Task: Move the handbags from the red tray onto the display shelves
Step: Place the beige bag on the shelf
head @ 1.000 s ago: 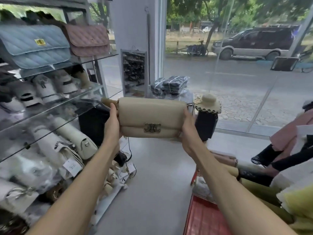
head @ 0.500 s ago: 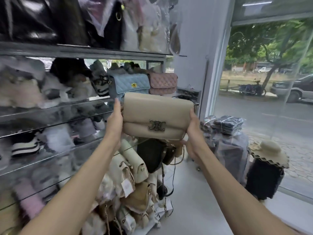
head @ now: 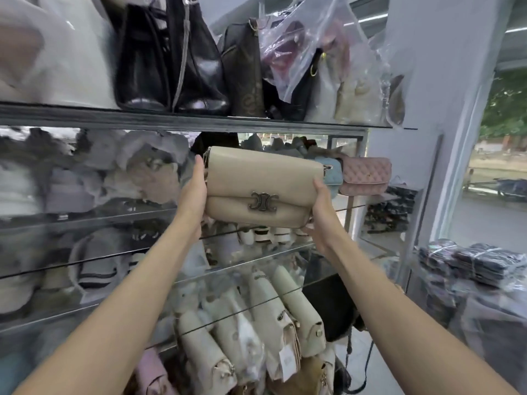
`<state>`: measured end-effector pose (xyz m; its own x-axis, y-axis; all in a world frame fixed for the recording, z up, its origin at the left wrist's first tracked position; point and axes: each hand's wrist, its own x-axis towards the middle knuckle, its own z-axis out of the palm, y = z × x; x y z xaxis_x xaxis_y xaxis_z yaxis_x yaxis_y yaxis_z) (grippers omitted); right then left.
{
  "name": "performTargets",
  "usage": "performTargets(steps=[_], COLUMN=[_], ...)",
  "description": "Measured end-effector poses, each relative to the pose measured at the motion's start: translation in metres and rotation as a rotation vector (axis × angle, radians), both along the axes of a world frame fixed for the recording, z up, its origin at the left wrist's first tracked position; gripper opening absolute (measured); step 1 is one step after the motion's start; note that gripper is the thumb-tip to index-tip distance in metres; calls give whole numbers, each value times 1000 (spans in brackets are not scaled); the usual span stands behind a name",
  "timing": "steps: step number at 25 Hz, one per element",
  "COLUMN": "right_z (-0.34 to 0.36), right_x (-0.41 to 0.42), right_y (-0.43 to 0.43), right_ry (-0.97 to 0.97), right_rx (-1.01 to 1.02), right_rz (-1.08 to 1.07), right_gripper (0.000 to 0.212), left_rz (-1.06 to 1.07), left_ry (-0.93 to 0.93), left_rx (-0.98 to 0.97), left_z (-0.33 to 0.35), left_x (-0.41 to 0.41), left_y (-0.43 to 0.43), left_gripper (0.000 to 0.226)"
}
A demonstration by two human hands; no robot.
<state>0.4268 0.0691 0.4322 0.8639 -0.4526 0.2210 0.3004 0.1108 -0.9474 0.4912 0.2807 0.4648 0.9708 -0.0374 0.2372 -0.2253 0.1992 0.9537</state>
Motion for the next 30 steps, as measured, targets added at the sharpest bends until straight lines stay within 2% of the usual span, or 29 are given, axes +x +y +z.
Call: performTargets(steps=[2,4,8,11,14,17,20,22,25,27,30], right_z=[7,10,16,13,10,8,5,3,3,3,4], right_x=[24,46,75,89,98,101,100,98,91,84,69], right_y=[14,25,39,35,30,24,23,23,20,20,17], right_ry=[-1,13,47,86,142,135,147,151,148,147,157], right_rx=[-12,-8,-54,-83,-114,-180,-180,-164,-138,-130,-119], right_rz=[26,49,42,8,-52,-86,-84,-77,-44,-29,-30], right_gripper=[70,82,88,101,96,78,88,85,69,67,72], left_rz=[20,49,55,28,-3,-20,-61,-56,-1,66,253], left_ry=[13,29,49,80,135,131,128,107,95,106,71], left_rx=[-14,-14,-11,0,20,47,34,21,43,80,133], left_z=[8,11,12,3,-15,-18,-13,-14,-20,-21,-20], left_x=[17,31,59,82,104,110,105,100,97,93,79], left_y=[15,25,37,36,28,20,13,11,11,12,10], left_gripper=[60,59,51,67,92,85,69,60,65,71,51])
